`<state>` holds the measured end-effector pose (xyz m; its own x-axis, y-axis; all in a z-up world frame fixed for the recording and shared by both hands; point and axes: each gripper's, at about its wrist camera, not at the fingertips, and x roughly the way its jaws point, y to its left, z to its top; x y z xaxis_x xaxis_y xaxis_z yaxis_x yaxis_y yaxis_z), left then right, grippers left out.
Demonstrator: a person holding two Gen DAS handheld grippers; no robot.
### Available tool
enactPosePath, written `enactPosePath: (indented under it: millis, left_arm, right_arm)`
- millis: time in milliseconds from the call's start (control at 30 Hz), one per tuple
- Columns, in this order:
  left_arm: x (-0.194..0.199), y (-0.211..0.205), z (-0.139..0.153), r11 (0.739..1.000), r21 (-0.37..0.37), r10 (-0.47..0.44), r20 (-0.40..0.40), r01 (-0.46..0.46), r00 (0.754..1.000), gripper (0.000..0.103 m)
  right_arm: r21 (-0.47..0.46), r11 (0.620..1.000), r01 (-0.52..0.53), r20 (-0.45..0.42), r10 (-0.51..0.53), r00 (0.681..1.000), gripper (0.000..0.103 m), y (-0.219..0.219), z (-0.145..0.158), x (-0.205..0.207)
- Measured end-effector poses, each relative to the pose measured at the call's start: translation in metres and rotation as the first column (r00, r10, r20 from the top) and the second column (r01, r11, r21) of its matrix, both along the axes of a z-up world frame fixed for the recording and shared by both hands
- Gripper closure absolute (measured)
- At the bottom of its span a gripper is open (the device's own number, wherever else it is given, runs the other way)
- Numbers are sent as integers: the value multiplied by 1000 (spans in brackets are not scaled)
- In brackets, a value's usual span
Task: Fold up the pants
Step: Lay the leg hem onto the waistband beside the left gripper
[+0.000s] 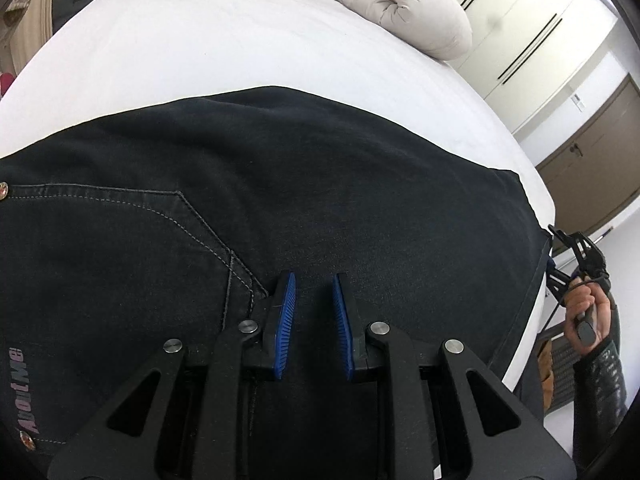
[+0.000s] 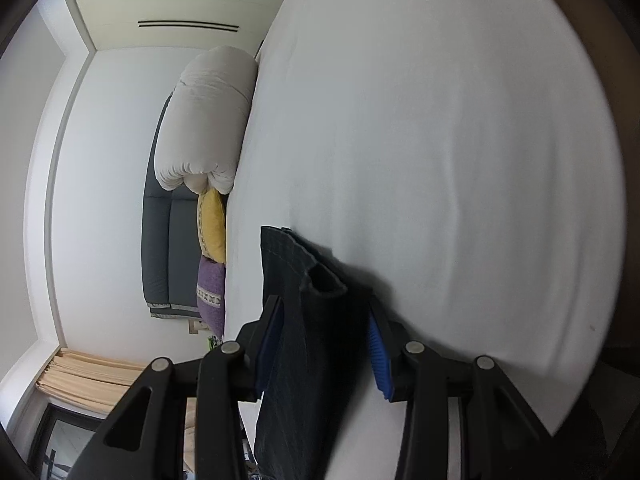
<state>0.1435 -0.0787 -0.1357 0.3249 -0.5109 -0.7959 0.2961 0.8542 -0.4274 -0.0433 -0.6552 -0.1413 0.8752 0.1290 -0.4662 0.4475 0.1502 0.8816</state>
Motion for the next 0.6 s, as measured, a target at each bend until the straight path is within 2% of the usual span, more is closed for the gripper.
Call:
enactPosePath:
  millis: [167,233,300,400,600]
  left_arm:
    - [0,2,2,1000,7,-4,7,4,1000,84]
    - [0,2,1,1000,2,-3,6,3,1000,84]
    - [0,2,1,1000,-3,-3,6,3,1000,84]
    - [0,3,0,1000,-13,-1,6,1,1000,84]
    - [1,7,-1,1000,-21,3,6,-3,1000,84]
  right_arm:
    - [-15,1000,-26,6,26,1000,61,-4,2,13]
    - [-19,999,-26,1,26,1000,70,-5,2,14]
    - [-18,1000,-25,-12,25,1000,88,-7,-1,10]
    - [4,1000,-17,7,17,1000,90,-9,-9,0]
    - [-56,998,-18,-23,17,1000,90,-7,0,1]
